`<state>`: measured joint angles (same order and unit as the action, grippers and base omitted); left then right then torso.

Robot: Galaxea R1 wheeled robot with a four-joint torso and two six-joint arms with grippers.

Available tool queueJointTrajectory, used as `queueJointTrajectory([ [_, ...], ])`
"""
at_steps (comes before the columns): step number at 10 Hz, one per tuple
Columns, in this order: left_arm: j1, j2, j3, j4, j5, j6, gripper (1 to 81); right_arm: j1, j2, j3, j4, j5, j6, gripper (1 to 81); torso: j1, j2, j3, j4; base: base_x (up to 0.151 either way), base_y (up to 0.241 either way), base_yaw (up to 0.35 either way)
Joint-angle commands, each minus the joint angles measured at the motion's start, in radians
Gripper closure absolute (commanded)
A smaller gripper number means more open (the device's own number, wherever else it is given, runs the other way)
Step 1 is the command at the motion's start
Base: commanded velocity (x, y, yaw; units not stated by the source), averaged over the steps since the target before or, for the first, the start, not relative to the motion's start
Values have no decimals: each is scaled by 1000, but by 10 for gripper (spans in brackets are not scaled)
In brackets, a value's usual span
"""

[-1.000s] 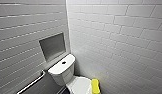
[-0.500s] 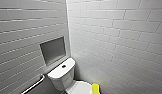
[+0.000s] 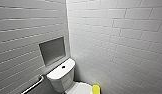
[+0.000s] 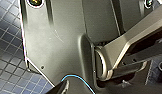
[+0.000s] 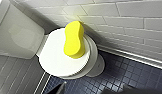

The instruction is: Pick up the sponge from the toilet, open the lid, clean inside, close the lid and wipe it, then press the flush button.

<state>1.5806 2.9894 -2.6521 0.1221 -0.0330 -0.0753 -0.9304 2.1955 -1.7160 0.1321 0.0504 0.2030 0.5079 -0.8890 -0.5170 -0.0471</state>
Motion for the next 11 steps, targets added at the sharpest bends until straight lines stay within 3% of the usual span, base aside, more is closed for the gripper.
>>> queueJointTrajectory([
  [1, -3, 2, 4, -1, 65, 6, 10, 123, -46, -2, 0, -29, 1, 10, 61, -95, -89, 0, 0, 0, 0],
  [4, 80, 8, 4, -1, 58, 6, 10, 176, -43, 1, -2, -50, 1, 10, 134, -209, -195, 0, 0, 0, 0],
  [5, 118, 14, 7, 4, 52, 6, 10, 198, -35, 3, -3, -66, 1, 10, 158, -247, -136, 0, 0, 0, 0],
  [7, 177, -1, 62, 8, -85, 6, 10, 204, -6, -2, -6, -84, 1, 10, 191, -299, -166, 0, 0, 0, 0],
  [8, 177, -19, 111, 8, -90, 6, 10, 205, 11, -17, -6, -84, 1, 10, 212, -333, -176, 0, 0, 0, 0],
  [11, 167, -227, 536, 10, -97, 6, 10, 212, 25, -33, -2, -92, 1, 10, 280, -443, -180, 0, 0, 0, 0],
])
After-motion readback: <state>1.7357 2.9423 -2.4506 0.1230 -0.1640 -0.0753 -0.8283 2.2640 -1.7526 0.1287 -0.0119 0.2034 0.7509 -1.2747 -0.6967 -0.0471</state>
